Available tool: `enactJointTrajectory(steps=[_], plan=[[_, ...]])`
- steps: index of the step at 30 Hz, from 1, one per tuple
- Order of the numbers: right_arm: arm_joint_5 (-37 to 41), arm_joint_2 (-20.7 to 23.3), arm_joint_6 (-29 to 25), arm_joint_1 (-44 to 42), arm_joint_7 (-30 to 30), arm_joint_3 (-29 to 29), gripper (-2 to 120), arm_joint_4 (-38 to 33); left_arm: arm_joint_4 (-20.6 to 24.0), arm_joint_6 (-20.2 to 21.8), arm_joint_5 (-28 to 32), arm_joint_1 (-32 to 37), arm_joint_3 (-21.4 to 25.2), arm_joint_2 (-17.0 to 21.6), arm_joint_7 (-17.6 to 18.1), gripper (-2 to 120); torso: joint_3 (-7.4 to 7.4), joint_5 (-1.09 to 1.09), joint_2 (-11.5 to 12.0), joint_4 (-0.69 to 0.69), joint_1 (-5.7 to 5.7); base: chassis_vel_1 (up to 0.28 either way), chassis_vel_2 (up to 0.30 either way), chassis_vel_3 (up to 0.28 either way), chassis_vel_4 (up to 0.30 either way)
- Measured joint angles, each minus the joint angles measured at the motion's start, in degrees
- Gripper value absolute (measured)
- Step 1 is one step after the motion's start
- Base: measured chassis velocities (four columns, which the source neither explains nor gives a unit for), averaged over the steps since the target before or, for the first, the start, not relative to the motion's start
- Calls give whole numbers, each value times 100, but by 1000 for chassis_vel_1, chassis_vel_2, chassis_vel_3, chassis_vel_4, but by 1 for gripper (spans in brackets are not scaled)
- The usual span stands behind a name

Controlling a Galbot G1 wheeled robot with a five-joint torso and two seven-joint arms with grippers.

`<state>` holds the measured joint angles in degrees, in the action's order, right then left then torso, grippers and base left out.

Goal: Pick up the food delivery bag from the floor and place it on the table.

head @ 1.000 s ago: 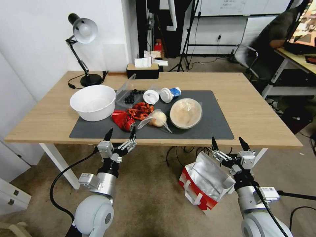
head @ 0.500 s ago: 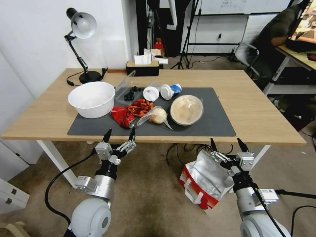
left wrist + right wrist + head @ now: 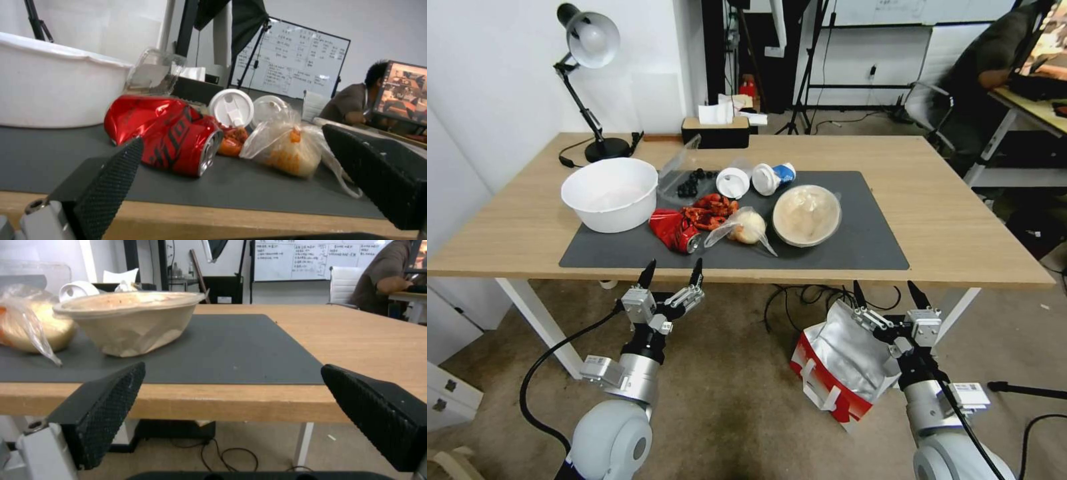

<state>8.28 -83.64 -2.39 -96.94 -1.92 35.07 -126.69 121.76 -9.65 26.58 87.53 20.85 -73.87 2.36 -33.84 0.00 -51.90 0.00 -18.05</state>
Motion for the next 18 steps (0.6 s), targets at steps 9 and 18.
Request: enactJointTrajectory(steps=[9, 18], plan=[[-2, 44, 15, -11, -24, -16, 100, 13, -23, -27, 1, 0, 16, -14, 8, 100, 149, 0, 262, 0, 111, 0, 0, 0, 0], [-28, 64, 21, -88, -77, -78, 100, -12, 44, -42, -8, 87, 38, -23, 19, 100, 291, -1, 511, 0, 219, 0, 0, 0, 0]])
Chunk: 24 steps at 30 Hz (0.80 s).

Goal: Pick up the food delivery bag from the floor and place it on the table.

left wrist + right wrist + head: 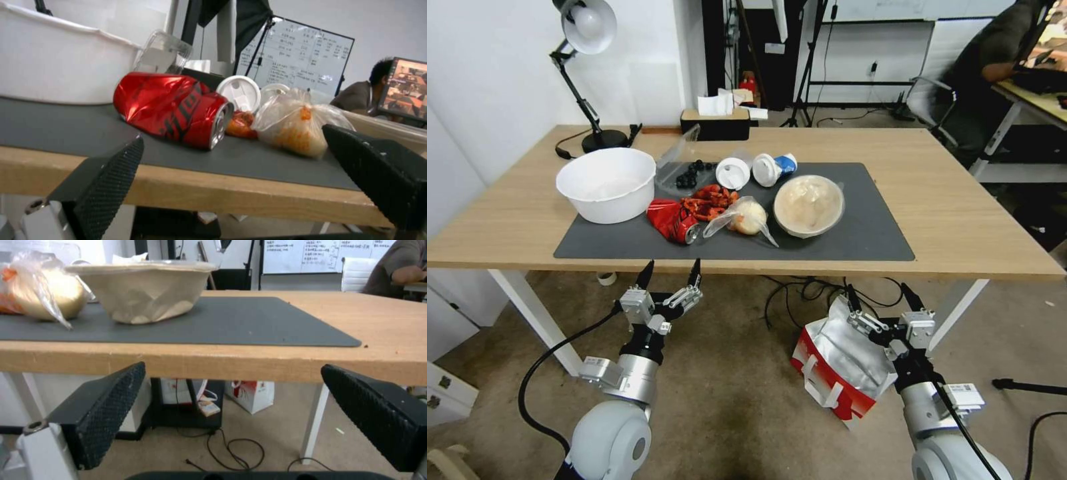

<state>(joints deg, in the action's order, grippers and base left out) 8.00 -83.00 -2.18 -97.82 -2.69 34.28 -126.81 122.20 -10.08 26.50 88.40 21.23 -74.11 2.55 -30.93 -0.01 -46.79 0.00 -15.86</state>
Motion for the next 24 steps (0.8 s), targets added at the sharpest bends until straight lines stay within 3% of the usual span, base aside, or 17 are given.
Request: enactJointTrajectory(steps=[24], plan=[[7, 105, -1, 14, -33, -27, 100, 71, -26, -71, -417, 259, 227, 90, 23, 100, 345, 0, 586, 1, 239, 0, 0, 0, 0]])
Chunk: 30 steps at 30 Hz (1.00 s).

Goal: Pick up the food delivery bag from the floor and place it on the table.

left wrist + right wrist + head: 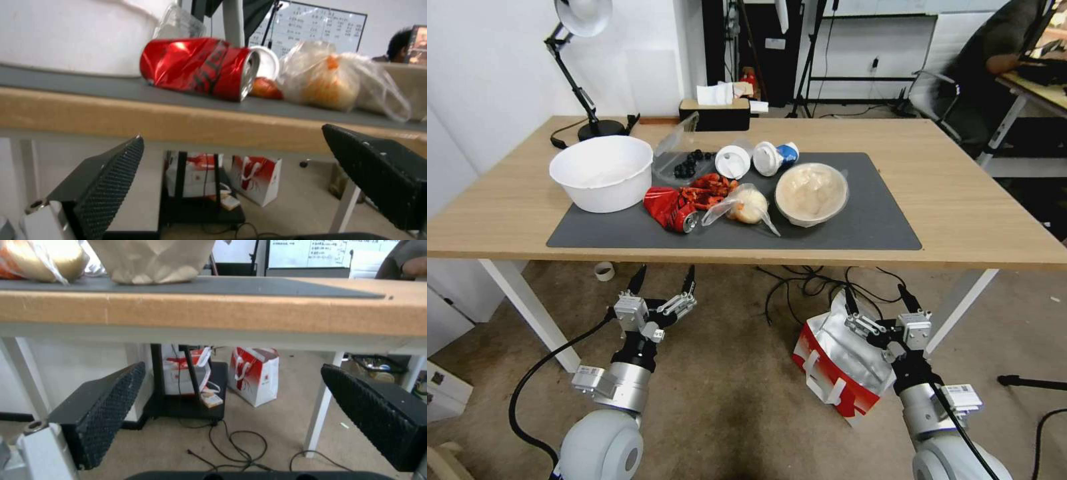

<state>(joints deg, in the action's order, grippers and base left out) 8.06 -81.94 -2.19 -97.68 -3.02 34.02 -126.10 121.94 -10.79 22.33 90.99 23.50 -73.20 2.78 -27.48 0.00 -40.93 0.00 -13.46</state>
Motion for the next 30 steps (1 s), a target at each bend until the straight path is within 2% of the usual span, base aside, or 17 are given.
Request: enactJointTrajectory(steps=[30], plan=[[140, 61, 19, -67, -46, 18, 100, 71, -110, -126, -56, 67, 90, 89, 48, 100, 438, 0, 725, 0, 287, 0, 0, 0, 0]])
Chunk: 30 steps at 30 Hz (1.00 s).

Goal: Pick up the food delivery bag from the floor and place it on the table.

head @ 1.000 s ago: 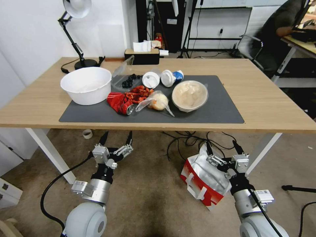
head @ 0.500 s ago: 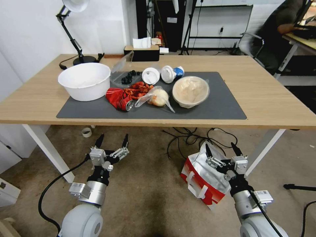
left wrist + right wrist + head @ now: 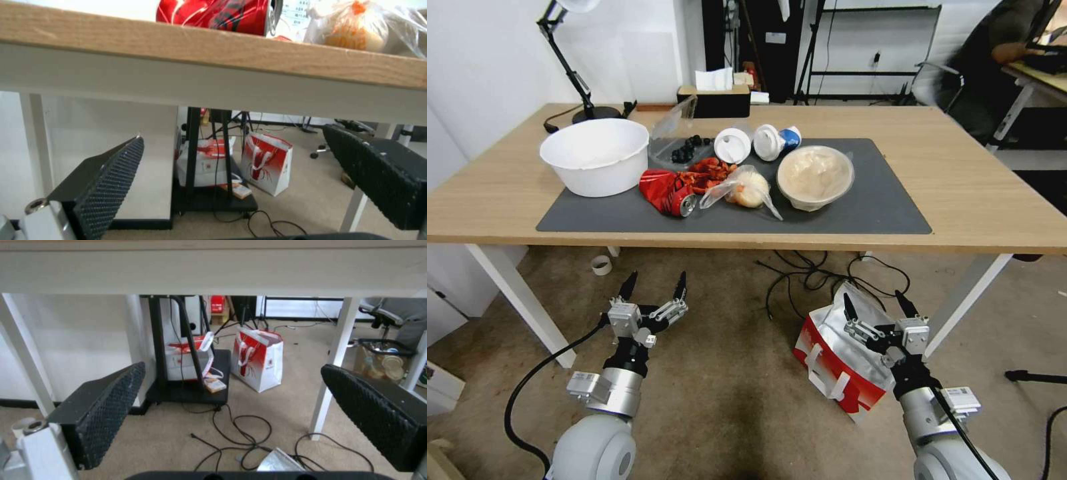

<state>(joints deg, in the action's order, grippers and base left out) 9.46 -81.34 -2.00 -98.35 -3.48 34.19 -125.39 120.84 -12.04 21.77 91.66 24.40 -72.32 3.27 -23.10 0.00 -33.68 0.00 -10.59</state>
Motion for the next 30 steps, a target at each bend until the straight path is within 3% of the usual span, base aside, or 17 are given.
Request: enactJointTrajectory(steps=[30], plan=[[-33, -28, 9, -39, -17, -32, 100, 63, -13, 41, 27, 22, -29, 7, 42, 100, 443, 0, 713, 0, 272, 0, 0, 0, 0]])
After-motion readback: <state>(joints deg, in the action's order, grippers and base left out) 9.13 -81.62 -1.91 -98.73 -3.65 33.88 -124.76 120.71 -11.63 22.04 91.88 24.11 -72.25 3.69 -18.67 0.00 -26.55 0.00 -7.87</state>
